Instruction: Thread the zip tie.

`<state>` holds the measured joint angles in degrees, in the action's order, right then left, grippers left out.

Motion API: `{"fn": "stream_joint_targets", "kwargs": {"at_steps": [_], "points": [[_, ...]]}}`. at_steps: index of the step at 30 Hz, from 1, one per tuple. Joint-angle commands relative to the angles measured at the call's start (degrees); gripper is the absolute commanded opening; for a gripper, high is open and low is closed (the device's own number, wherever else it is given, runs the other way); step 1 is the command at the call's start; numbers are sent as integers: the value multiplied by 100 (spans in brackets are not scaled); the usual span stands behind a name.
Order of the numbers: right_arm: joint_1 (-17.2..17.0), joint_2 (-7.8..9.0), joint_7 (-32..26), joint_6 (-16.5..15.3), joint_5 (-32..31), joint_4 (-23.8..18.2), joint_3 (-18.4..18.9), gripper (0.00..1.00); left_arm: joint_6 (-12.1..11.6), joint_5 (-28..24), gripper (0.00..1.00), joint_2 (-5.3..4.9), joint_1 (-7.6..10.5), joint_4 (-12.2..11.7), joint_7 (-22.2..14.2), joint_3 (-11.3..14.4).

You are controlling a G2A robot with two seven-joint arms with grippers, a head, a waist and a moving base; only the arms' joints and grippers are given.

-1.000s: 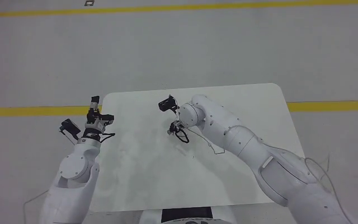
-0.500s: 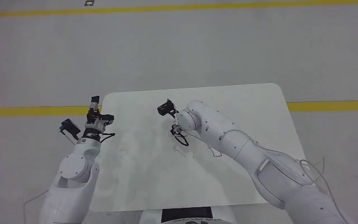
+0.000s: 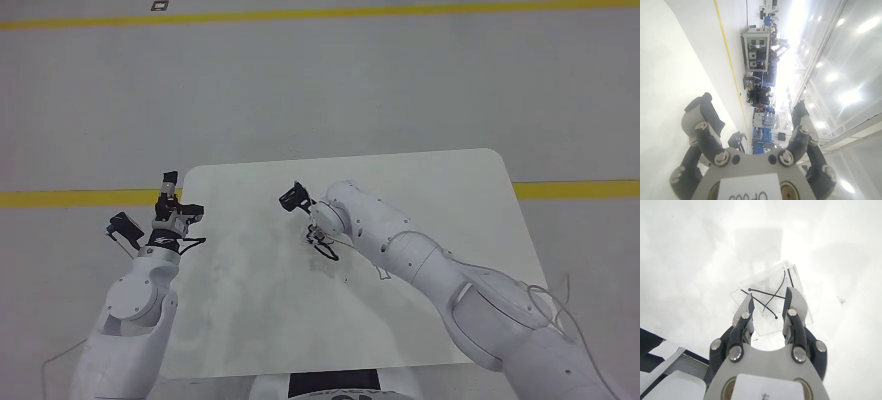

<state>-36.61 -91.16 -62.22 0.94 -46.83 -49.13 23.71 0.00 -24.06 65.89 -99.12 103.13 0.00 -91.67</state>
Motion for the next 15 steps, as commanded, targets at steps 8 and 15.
{"fn": "stream_joint_targets", "kwargs": {"at_steps": [8,15], "points": [[83,-158,6,-396,-385,204,-160,39,0,0,100,0,0,0,0,0],[165,-313,-8,-639,-520,513,-221,40,0,0,100,0,0,0,0,0]]}}
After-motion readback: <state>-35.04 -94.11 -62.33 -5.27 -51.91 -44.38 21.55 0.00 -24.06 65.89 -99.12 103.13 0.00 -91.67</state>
